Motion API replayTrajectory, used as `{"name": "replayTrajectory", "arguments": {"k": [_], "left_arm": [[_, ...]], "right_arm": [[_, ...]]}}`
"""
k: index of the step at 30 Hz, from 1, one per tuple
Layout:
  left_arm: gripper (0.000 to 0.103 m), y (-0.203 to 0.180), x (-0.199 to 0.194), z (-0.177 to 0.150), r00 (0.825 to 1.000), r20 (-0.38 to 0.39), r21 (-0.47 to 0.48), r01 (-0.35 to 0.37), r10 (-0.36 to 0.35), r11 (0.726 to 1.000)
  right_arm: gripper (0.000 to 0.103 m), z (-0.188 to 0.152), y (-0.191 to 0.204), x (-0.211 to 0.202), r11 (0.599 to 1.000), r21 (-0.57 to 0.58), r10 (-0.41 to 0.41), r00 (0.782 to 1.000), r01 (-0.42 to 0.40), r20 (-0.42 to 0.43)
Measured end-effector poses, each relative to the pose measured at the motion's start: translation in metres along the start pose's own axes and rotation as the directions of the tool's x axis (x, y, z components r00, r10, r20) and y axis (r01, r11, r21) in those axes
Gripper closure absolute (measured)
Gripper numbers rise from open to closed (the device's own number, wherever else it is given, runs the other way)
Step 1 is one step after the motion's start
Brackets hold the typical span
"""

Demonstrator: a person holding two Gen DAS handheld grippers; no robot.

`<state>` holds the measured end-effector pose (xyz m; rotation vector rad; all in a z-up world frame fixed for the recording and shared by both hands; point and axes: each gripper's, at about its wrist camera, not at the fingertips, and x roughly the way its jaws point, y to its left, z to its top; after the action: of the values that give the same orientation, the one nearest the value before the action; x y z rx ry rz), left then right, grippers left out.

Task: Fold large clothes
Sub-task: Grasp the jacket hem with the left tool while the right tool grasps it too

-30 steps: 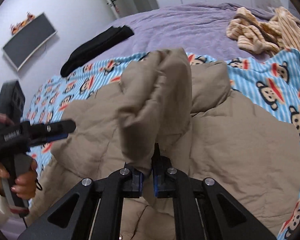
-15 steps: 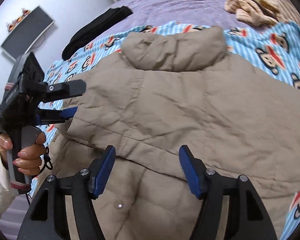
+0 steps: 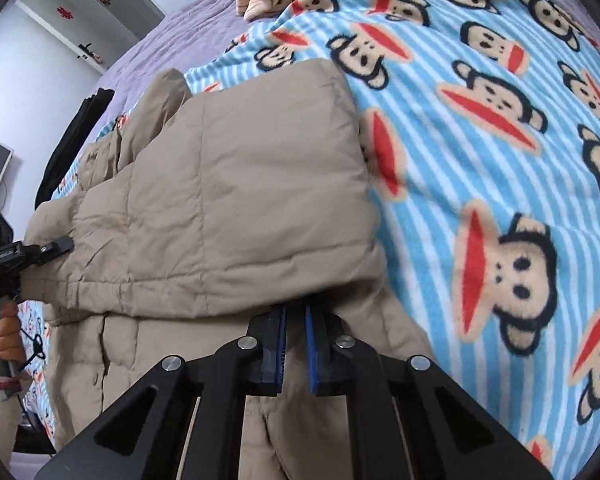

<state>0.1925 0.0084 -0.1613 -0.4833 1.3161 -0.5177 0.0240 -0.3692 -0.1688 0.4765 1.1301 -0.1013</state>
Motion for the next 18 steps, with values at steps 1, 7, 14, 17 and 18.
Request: {"name": "replayTrajectory", "arguments": {"k": [1, 7, 14, 17, 18], "left_arm": [[0.091, 0.003, 0.001, 0.0, 1.0, -0.01, -0.001, -0.014, 0.014, 1.0], [0.091, 0.015, 0.031, -0.015, 0.993, -0.056, 0.041, -0.106, 0.108, 0.994], [0.091, 0.019, 0.034, -0.02, 0.992, -0.045, 0.036, -0.12, 0.121, 0.992], [0.091, 0.014, 0.034, -0.019, 0.989, -0.039, 0.054, -0.138, 0.14, 0.989], [0.091, 0.014, 0.034, -0.019, 0.989, -0.037, 0.054, -0.14, 0.142, 0.989]], "right_arm": [[0.094, 0.006, 0.002, -0.002, 1.0, -0.015, -0.018, 0.999, 0.018, 0.029], [0.1, 0.024, -0.012, 0.001, 0.996, -0.027, -0.079, 0.994, 0.081, 0.073], [0.103, 0.018, -0.029, 0.008, 1.0, 0.014, -0.02, 1.0, 0.02, 0.009], [0.103, 0.013, -0.035, -0.007, 0.999, 0.042, -0.003, 1.0, 0.004, -0.016], [0.103, 0.01, -0.038, -0.014, 0.999, 0.05, -0.016, 1.0, 0.017, -0.014]]}}
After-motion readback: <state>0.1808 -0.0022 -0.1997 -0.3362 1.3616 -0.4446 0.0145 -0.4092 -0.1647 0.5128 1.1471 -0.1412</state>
